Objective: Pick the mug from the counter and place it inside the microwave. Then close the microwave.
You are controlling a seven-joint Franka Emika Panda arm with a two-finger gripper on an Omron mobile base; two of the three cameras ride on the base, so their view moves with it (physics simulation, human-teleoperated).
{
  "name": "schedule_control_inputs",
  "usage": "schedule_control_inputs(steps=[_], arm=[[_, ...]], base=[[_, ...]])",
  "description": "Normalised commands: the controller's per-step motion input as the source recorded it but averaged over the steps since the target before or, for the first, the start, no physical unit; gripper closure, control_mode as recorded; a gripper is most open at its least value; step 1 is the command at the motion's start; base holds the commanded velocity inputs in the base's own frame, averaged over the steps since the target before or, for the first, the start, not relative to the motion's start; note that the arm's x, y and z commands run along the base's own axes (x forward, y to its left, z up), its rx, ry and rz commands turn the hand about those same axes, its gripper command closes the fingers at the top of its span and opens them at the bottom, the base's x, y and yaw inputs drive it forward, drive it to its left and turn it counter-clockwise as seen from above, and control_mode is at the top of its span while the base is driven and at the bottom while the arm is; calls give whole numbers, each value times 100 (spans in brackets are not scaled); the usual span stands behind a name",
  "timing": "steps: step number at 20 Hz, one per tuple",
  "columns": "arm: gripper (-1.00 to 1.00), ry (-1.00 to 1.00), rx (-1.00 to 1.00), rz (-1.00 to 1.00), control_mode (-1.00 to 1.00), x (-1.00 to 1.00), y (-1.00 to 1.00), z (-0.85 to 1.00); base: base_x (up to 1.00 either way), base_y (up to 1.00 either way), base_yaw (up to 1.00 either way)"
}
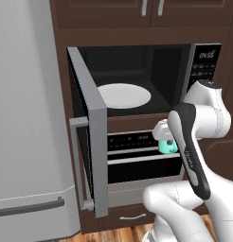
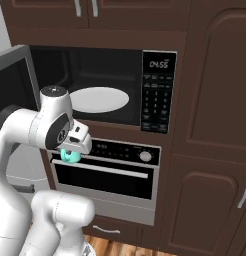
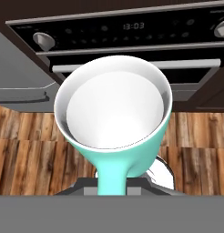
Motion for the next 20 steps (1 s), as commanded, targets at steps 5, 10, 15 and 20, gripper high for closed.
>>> schedule_control_inputs(steps=[5, 10, 15, 20], arm=[[100, 0, 0, 0, 100, 0, 0, 0], [100, 0, 0, 0, -100, 0, 0, 0], [100, 0, 0, 0, -100, 0, 0, 0], [100, -2, 0, 0, -100, 0, 0, 3]], base=[[0, 0, 0], [0, 0, 0], [0, 0, 0], [0, 0, 0]])
